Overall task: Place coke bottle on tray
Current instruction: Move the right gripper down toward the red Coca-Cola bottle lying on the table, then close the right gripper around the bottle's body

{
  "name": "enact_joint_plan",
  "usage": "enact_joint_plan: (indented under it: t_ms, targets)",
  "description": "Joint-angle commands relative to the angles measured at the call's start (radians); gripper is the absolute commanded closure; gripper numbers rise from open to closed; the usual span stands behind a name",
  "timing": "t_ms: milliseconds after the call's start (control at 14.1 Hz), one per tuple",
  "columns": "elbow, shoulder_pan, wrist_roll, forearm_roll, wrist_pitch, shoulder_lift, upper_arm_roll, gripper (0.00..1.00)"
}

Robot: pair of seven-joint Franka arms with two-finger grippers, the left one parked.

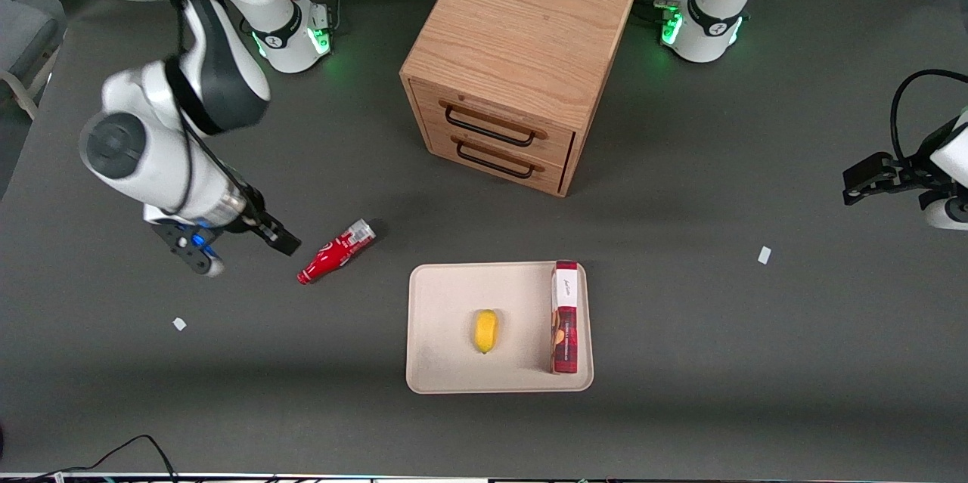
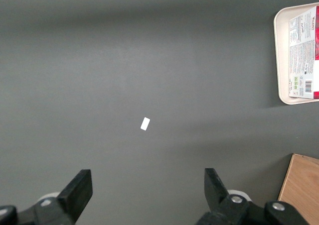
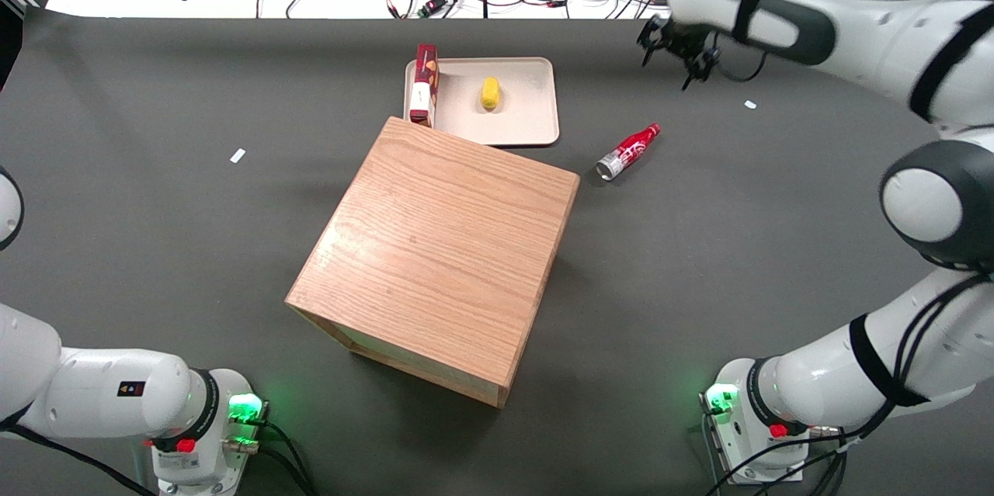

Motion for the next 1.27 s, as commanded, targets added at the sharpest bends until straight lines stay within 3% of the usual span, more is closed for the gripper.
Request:
enact_joint_plan:
  t_ms: [0, 354, 920, 1204]
  targets:
    - [-0.072, -0.001, 0.146, -0.063, 0.146, 0.082, 0.012, 0.00]
    - [-0.171, 0.000, 0.220, -0.067, 0.366, 0.185, 0.014, 0.00]
    - [-0.198, 0.003, 0.265, -0.093, 0.434, 0.259, 0.037, 0.02]
    - [-0.197, 0.002, 0.265, -0.094, 0.448, 0.271, 0.037, 0.44]
